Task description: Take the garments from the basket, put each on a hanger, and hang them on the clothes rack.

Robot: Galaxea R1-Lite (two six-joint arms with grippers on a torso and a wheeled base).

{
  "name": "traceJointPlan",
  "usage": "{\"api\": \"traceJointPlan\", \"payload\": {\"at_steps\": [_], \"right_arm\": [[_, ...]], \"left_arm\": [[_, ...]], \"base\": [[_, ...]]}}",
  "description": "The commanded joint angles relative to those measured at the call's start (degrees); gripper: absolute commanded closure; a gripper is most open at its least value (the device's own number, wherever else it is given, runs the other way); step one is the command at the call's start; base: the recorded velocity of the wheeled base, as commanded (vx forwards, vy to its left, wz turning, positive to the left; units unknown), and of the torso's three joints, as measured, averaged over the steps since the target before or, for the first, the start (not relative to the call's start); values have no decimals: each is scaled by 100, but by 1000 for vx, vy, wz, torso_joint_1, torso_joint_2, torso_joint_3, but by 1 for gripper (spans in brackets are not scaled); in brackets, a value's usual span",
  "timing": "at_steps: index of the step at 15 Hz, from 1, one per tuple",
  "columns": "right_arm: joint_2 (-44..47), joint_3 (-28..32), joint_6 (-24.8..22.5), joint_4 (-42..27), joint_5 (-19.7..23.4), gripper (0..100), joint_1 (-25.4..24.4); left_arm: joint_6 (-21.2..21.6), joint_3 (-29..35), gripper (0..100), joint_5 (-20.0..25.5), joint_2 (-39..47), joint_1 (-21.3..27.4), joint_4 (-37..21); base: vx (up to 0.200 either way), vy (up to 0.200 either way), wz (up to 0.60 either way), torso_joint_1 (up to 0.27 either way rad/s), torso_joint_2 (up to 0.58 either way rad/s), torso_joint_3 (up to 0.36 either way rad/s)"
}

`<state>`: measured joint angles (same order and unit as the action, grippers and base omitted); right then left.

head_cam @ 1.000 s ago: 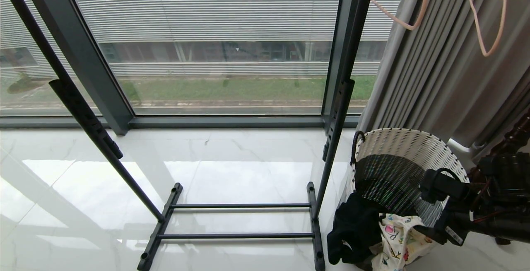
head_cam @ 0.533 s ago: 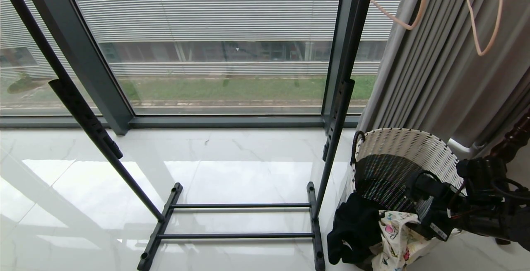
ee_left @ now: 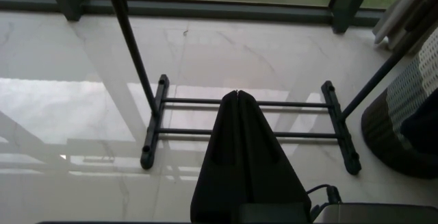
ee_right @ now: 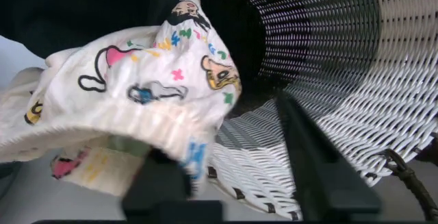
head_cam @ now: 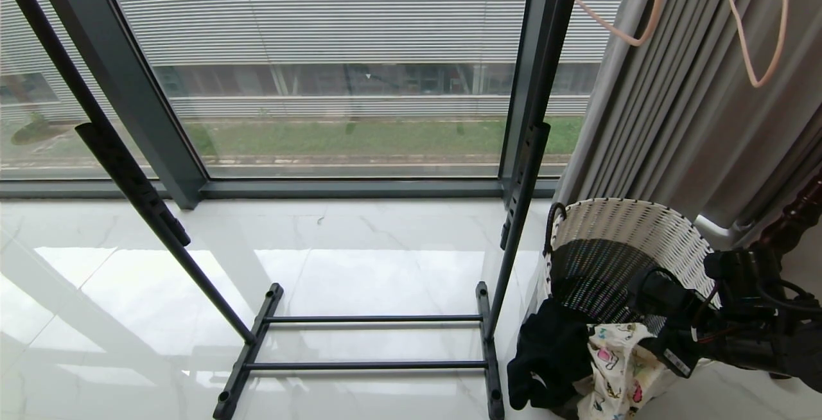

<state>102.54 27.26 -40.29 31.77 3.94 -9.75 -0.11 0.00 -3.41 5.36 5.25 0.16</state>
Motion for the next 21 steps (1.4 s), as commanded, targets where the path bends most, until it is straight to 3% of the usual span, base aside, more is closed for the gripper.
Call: {"api": "traceJointPlan", "payload": {"at_steps": [1,4,6,7,10,12,16,21], "right_arm": [[-93,-1,-5,5,2,100,-9],[-700,-318,-5,-66,54,100,-18],[-1473,-432,-5,-593,186,100,-71],[-1921,-282,65,-1164,265,100,-97],[-3433,1018,540,-4188,485,100,-405],[-3934,1818,698,-5488,520,100,-756],[-4303,2091,716,-5664,459,100,-1257],[-4242,2319,698,-5664,450,100,-1451]], "left_arm": [[-7,0,100,-1,0,2,2],[2,0,100,-1,0,2,2],[2,0,100,-1,0,2,2],[2,0,100,-1,0,2,2],[46,0,100,-1,0,-7,2],[178,0,100,7,0,-7,2],[178,0,100,7,0,-7,2],[178,0,100,7,0,-7,2]], "base": [[0,0,0,0,0,0],[0,0,0,0,0,0],[0,0,0,0,0,0],[0,0,0,0,0,0],[0,0,0,0,0,0],[0,0,0,0,0,0],[-200,0,0,0,5,0],[-200,0,0,1,-1,2]]}}
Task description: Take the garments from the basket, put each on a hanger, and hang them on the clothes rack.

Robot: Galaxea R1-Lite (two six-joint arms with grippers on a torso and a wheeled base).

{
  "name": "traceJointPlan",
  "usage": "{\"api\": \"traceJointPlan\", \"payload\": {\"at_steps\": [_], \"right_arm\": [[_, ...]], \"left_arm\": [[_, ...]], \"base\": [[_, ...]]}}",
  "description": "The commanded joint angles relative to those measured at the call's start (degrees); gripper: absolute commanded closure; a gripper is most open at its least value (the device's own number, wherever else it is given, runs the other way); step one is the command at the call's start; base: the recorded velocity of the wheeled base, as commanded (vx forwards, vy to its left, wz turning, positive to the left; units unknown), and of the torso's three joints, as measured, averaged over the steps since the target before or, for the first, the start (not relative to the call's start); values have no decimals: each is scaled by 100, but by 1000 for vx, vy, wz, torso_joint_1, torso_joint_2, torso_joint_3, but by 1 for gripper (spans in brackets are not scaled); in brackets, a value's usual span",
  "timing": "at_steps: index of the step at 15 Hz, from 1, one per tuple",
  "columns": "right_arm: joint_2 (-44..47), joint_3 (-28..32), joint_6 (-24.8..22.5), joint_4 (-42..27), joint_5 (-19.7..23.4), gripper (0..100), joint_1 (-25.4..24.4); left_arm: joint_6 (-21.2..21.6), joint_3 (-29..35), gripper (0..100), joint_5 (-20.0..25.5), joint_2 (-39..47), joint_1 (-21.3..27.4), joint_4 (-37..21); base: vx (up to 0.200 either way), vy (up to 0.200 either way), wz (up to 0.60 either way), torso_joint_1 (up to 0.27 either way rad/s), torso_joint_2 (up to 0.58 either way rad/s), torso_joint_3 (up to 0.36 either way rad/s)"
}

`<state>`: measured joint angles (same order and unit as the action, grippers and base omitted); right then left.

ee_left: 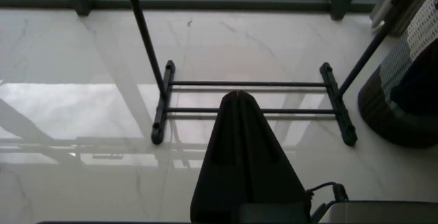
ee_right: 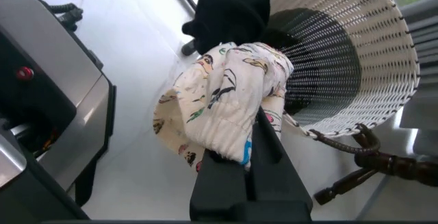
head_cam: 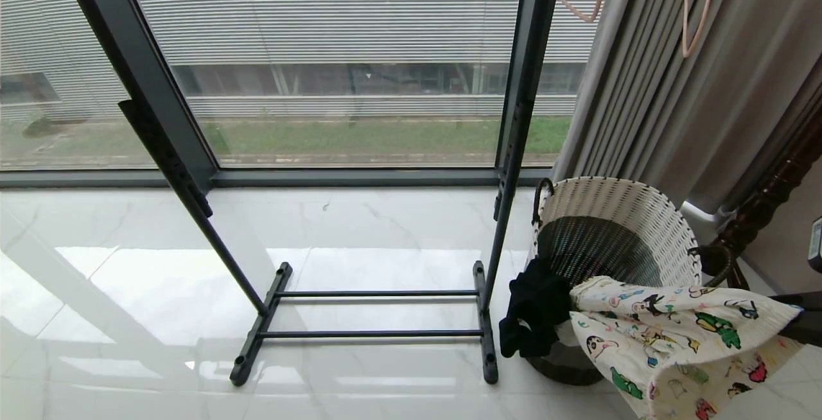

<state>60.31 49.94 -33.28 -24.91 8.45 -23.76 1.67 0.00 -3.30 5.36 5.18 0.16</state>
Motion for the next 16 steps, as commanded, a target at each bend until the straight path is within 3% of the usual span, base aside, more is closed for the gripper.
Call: {"api": "traceJointPlan", "payload": {"at_steps": [1,7,13,16], "right_arm": [[25,77,-3,3,-1,100,-76],[139,200,-3,3,8,100,-226],[886,622,32,12,69,100,-718],[1308,666,94,56,78,100,-1052]], "left_arm": [[0,0,100,-4,0,0,2],[-35,0,100,-4,0,9,2],[-97,0,100,14,0,62,2],[-123,0,100,14,0,501,2]], "base": [[-200,0,0,7,12,2],[-200,0,0,3,2,2],[0,0,0,0,0,0],[0,0,0,0,0,0]]}}
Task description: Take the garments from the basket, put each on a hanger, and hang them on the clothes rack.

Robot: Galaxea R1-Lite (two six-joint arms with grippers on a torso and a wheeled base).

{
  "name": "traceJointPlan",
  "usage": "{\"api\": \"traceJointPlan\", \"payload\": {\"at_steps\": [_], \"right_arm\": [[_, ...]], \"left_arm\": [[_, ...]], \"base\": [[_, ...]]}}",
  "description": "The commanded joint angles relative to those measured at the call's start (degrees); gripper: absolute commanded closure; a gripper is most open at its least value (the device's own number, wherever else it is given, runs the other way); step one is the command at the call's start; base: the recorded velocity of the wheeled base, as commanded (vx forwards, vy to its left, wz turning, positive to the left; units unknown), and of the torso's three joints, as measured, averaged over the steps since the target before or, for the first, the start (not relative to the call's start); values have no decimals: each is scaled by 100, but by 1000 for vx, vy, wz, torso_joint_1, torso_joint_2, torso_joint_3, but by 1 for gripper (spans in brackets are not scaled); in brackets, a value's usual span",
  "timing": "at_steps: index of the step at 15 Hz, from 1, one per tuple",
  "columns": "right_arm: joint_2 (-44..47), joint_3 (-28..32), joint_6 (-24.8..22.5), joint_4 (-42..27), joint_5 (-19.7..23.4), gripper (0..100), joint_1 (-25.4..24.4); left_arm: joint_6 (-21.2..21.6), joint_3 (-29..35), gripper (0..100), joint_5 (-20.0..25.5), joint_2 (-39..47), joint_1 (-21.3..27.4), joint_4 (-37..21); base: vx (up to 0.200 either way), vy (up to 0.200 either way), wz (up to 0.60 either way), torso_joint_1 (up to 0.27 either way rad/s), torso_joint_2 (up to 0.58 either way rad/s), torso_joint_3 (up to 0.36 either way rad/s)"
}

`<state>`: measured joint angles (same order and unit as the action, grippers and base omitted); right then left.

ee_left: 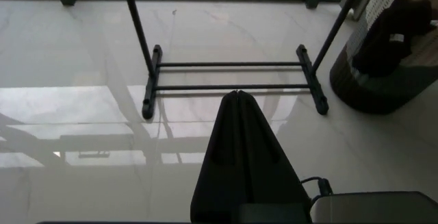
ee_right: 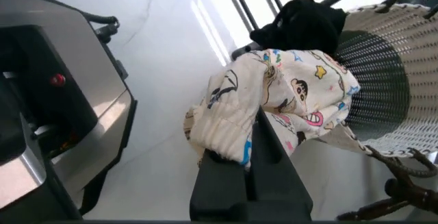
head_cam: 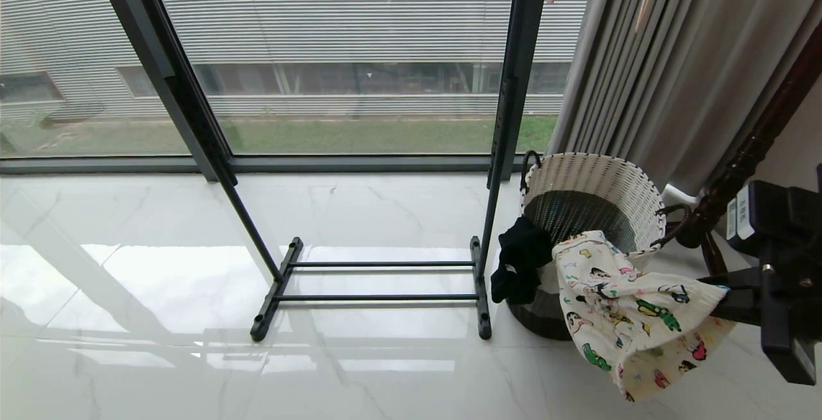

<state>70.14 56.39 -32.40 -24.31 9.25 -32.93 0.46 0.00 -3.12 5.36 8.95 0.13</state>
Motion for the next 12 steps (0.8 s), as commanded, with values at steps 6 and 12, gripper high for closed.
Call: {"api": "traceJointPlan", "payload": {"at_steps": [6,12], "right_arm": [[1326,-102,1192,1244,481,100,-1111],[1555,-287,1245,1640,481,100,-1119]], "left_arm": [[-64,0,100,-4,-9,547,-5],[-653,1652,100,-31,1134,837,39]], "base": [[0,0,0,0,0,0],[0,0,0,0,0,0]]}}
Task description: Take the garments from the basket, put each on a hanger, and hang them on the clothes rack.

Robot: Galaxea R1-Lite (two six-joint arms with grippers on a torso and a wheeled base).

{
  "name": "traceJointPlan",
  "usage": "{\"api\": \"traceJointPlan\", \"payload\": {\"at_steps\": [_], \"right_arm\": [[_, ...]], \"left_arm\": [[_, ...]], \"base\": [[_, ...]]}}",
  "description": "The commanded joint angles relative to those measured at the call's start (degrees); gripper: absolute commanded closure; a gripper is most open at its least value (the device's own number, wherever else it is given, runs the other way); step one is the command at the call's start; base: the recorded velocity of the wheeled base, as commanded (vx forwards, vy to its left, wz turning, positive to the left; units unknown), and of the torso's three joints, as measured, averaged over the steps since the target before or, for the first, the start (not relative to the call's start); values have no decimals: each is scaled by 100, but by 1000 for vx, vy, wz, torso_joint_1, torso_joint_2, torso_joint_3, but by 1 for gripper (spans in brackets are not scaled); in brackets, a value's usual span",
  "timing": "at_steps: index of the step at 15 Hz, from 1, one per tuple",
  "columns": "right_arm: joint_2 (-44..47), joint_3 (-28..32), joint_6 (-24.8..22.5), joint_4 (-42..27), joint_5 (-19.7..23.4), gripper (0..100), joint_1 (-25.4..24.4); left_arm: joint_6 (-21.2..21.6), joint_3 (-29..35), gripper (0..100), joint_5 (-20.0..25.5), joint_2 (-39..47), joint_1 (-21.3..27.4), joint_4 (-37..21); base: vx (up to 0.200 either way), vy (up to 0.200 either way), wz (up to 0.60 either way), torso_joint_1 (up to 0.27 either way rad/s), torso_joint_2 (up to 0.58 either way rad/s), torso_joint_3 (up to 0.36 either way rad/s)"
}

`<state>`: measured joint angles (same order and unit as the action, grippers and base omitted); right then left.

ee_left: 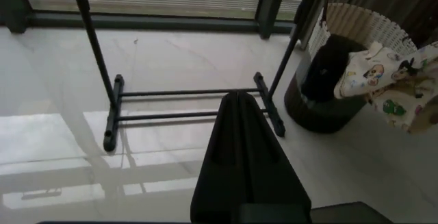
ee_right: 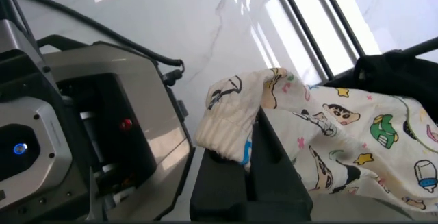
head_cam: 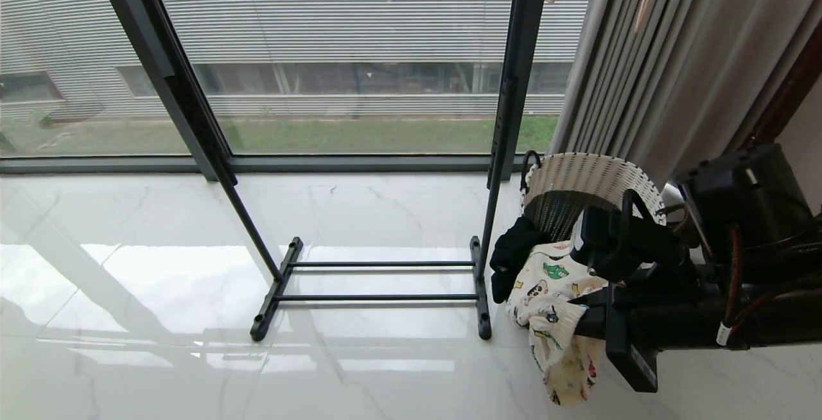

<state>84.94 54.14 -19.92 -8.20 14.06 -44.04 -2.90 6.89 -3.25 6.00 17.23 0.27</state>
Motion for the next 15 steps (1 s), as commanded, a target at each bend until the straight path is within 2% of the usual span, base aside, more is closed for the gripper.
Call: {"api": "traceJointPlan", "payload": {"at_steps": [1,3,5,6,10,11,13,14,15], "right_arm": [[75,-96,6,188,-8,100,-8],[57,-96,155,337,-17,100,-8],[-4,-123,252,337,-17,100,-60],[-57,-184,260,337,-17,100,-104],[-110,-237,445,416,-17,100,-139],[-110,-281,621,566,-17,100,-131],[-154,-351,858,776,-52,100,-87],[-233,-369,955,776,-43,100,71],[-294,-386,1008,776,-43,100,238]], "left_arm": [[-316,1157,100,-17,1545,18,70],[-360,1561,100,9,2749,88,650],[-888,2097,100,9,4014,378,1555],[-1283,2528,100,-8,4929,782,2118],[-1723,2713,100,-149,6440,2408,2399],[-1819,2757,100,-237,6932,2707,2768],[-1846,2783,100,-659,7847,3173,3550],[-1846,2765,100,-1054,8532,3621,4060],[-1846,2792,100,-1274,9042,3946,4324]], "base": [[0,0,0,0,0,0],[0,0,0,0,0,0],[0,0,0,0,0,0],[0,0,0,0,0,0],[0,0,0,0,0,0],[0,0,0,0,0,0],[0,0,0,0,0,0],[0,0,0,0,0,0],[0,0,0,0,0,0]]}}
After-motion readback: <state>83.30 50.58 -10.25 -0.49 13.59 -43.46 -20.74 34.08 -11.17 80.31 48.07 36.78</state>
